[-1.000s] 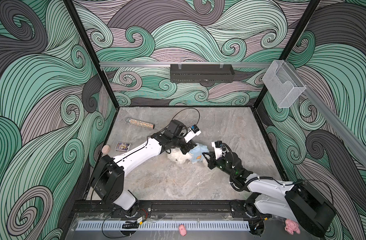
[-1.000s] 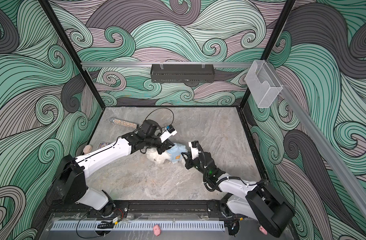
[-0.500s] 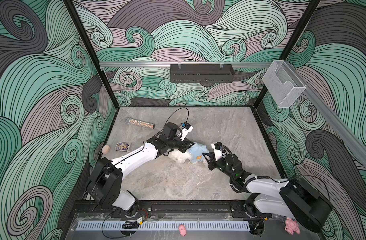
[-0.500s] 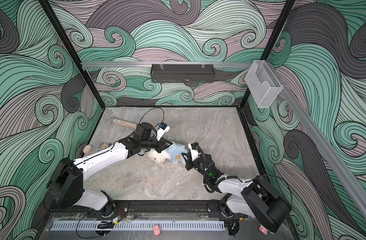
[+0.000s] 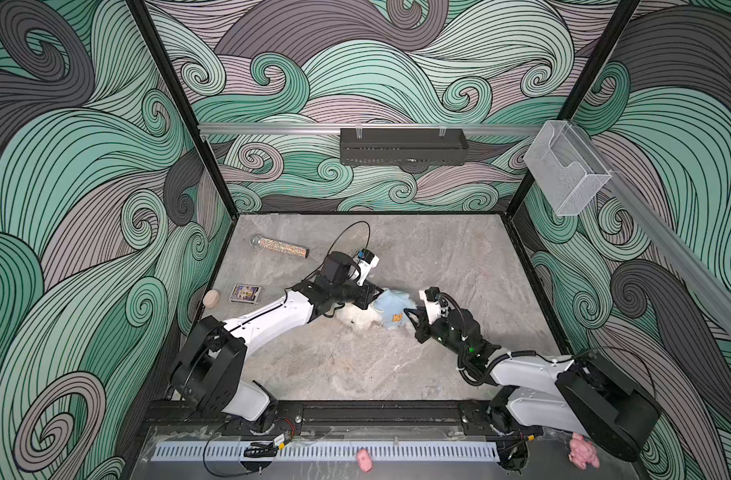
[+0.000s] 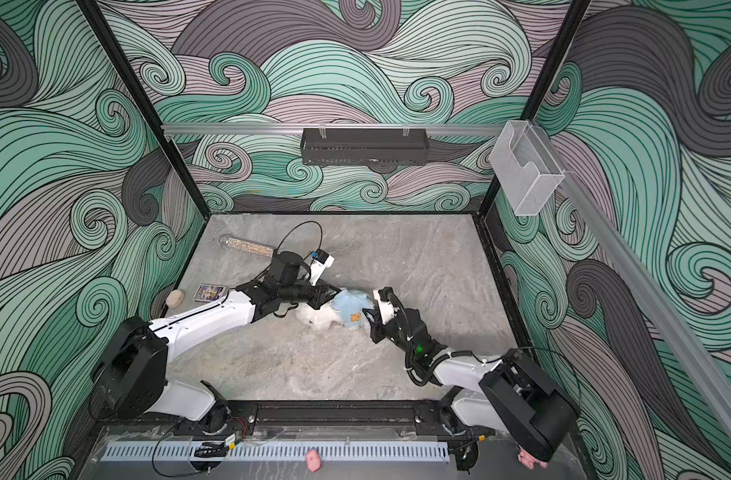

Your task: Dress the teddy bear

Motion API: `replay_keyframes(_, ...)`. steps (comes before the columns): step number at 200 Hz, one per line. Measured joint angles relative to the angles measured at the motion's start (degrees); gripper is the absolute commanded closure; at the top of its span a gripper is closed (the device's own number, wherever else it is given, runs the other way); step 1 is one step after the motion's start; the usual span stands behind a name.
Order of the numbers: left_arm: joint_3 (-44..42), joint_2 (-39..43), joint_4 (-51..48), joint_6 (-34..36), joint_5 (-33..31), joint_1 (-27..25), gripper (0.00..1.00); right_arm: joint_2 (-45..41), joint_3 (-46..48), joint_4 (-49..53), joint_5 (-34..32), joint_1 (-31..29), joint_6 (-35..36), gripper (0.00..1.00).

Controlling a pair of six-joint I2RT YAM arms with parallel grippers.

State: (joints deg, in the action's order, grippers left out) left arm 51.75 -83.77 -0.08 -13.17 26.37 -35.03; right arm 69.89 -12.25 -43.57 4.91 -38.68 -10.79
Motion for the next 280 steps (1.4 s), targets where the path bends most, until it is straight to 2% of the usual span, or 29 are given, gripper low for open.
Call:
replay_keyframes(15, 0.9, 0.0, -1.4, 3.5, 0.7, 0.0, 1.0, -2.8, -2.2, 5.7, 0.7, 0.1, 2.3, 0.54)
replay_keyframes(38, 2.6, 0.0, -4.4, 10.0, 1.4, -0.5, 1.0, -7.2, -6.3, 13.7, 1.7, 0.3, 5.7, 0.42)
replay_keyframes(47, 2.9, 0.0, -5.3, 12.1, 1.4, -0.7, 1.0, -8.7, -7.5, 15.6, 2.1, 0.4, 7.1, 0.29)
replay_keyframes(56, 3.0, 0.0, -6.2, 14.5, 1.4, -0.9, 1.0, -9.7, -8.8, 17.7, 2.9, 0.4, 8.3, 0.23)
replay_keyframes(109, 3.8, -0.1, -9.6, 21.6, 2.3, -1.6, 1.0, -7.3, -15.1, 25.6, 11.1, 0.4, 15.8, 0.2)
replay_keyframes(121, 3.8, -0.1, -9.8, 21.9, 2.6, -1.6, 1.0, -5.2, -16.0, 25.8, 12.8, 0.4, 16.8, 0.25)
replay_keyframes(134, 3.8, -0.1, -9.8, 22.1, 3.0, -1.6, 1.0, -2.6, -16.3, 25.2, 14.0, 0.5, 17.7, 0.38)
replay_keyframes(154, 3.8, -0.1, -9.8, 21.7, 3.5, -1.6, 1.0, 1.6, -16.4, 23.6, 14.8, 0.7, 18.0, 0.75)
replay_keyframes(172, 3.2, 0.1, -8.3, 19.6, 3.0, -1.6, 1.0, 4.3, -16.2, 21.0, 13.9, 1.0, 16.5, 1.0)
replay_keyframes(207, -4.4, 5.2, 1.0, 9.9, -4.1, -1.7, 1.0, 5.2, -12.8, 13.2, 10.0, 0.4, 10.4, 1.0)
replay_keyframes(232, -7.7, 7.2, 4.2, 4.1, -9.5, -2.2, 1.0, 6.2, -9.7, 7.1, 6.1, -2.3, 6.9, 1.0)
replay_keyframes(280, -10.1, 8.3, 6.6, -2.7, -13.7, -2.7, 1.0, 6.3, -6.7, 1.2, -1.3, -5.6, 4.2, 1.0)
